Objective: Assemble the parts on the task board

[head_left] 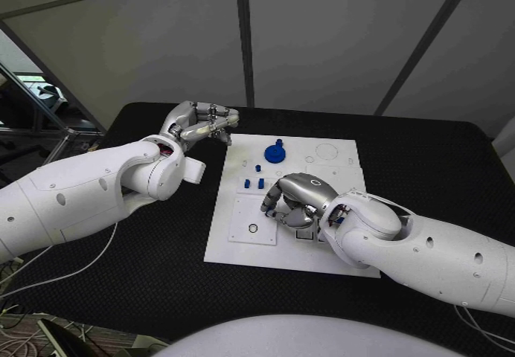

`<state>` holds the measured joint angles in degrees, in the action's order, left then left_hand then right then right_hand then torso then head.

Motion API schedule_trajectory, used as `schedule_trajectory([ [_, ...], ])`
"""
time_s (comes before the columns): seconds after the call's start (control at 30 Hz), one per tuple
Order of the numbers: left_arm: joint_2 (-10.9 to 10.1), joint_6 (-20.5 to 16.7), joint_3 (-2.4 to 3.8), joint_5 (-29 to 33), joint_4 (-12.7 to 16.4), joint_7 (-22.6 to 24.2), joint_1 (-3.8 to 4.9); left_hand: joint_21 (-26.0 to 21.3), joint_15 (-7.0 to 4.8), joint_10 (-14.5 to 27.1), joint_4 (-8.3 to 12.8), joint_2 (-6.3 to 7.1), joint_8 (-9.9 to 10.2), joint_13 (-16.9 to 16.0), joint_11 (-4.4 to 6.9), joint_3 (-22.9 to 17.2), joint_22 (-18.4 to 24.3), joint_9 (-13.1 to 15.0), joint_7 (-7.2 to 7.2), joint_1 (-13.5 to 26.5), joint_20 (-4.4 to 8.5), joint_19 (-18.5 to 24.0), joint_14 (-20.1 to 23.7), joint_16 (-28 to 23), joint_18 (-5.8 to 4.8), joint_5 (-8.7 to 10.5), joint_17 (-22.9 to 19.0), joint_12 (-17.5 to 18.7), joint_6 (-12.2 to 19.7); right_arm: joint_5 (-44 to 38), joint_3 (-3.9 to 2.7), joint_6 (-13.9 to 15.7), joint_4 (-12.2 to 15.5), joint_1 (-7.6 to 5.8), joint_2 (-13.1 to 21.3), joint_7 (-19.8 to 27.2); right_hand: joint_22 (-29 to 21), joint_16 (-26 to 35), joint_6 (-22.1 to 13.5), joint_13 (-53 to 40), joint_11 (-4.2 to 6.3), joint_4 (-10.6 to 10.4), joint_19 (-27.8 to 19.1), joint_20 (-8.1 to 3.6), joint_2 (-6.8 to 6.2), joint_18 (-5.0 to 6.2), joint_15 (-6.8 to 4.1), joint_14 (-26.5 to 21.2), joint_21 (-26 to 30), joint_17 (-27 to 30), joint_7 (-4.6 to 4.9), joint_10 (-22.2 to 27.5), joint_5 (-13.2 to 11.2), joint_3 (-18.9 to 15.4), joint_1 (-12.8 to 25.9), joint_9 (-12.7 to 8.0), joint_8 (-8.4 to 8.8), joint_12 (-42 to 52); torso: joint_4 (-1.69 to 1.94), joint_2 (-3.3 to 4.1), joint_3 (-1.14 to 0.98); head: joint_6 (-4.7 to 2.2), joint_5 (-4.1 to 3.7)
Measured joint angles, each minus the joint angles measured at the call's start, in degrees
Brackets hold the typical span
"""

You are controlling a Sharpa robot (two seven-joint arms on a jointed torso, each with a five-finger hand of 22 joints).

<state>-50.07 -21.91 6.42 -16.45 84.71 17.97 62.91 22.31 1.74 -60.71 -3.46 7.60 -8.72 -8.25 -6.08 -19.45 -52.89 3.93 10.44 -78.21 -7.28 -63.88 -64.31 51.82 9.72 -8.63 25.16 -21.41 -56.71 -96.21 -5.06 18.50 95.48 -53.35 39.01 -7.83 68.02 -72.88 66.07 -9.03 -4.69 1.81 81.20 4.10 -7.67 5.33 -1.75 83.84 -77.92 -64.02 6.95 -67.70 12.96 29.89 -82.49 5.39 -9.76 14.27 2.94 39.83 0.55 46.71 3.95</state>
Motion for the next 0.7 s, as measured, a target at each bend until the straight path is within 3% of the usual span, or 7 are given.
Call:
schedule_trajectory([
  [0.7,0.1,0.09,0.0,0.0,-0.07,-0.04,0.0,0.0,0.0,0.0,0.0,0.0,0.0,0.0,0.0,0.0,-0.01,0.0,0.0,0.0,0.0,0.0,0.0,0.0,0.01,0.0,0.0,0.0,0.0,-1.66,0.04,-0.78,-0.8,0.0,-0.61,-0.96,0.0,0.0,-0.01,-0.08,0.0,-0.03,0.0,0.0,0.39,0.0,0.0,0.0,0.0,0.01,0.0,0.0,-0.03,-0.03,0.08,0.04,0.0,-0.21,0.0,0.02,0.01,0.24,-0.11],
])
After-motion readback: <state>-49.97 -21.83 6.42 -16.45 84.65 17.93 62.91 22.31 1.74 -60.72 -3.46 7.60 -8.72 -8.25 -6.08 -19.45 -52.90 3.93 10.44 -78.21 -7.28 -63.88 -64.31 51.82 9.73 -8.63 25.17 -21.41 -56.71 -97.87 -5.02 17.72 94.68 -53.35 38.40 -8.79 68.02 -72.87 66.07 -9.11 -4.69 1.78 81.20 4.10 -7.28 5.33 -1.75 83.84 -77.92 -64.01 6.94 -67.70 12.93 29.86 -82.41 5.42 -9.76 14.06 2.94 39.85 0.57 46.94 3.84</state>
